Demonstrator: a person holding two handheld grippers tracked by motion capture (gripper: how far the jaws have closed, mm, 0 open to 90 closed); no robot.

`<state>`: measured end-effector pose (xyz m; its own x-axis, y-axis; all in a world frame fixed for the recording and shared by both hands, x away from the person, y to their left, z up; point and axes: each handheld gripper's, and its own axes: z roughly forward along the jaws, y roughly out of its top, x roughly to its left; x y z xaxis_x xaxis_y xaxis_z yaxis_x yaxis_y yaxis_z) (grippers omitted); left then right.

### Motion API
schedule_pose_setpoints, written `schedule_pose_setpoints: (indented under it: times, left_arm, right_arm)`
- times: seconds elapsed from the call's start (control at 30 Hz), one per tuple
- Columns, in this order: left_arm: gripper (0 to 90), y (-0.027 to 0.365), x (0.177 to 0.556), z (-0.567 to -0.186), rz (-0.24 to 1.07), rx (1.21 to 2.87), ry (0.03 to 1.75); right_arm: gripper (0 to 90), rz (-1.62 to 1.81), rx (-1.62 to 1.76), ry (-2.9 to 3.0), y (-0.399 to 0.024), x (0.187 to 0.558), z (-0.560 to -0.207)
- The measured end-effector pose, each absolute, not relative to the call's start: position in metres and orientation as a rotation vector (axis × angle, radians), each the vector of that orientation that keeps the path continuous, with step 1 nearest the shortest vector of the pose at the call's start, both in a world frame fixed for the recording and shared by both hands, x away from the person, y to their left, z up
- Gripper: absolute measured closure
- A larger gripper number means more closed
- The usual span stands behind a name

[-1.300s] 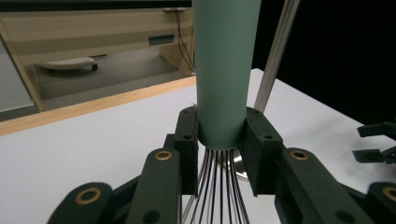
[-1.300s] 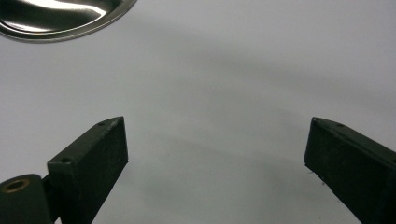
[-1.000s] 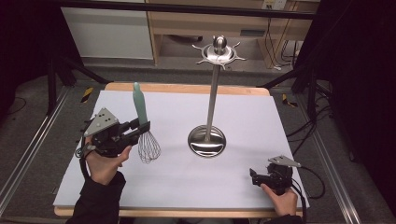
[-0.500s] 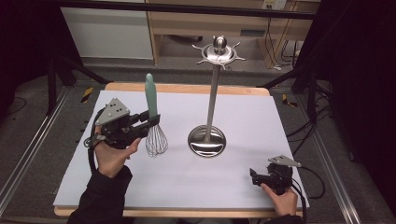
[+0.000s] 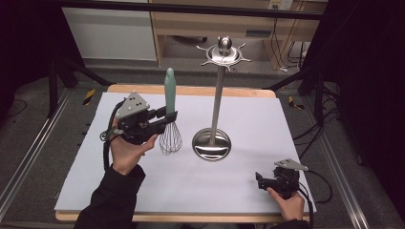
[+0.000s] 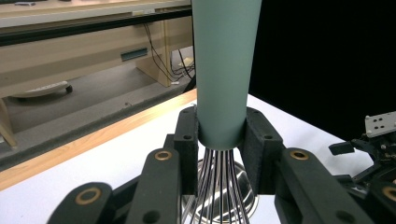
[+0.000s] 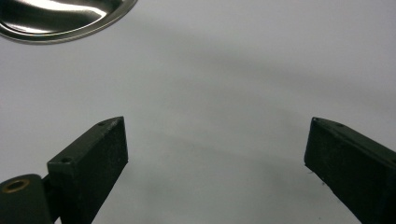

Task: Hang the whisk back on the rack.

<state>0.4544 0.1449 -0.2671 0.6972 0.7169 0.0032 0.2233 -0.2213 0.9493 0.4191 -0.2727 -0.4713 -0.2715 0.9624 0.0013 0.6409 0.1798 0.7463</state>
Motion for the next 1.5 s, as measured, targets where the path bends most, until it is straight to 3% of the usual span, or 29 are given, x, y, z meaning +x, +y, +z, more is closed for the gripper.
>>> schedule_pose_setpoints:
  times: [0.57,1.5]
  left_arm:
    - [69.0,0.115,0.47,-0.261,0.529,1.826,0.727]
    - [69.0,0.098,0.487,-0.248,0.526,1.885,0.741]
  right_arm:
    - [6.7,0.892,1.504,1.984,-0.273,0.419,-0.471]
    - [6.7,0.899,1.511,1.977,-0.273,0.419,-0.47]
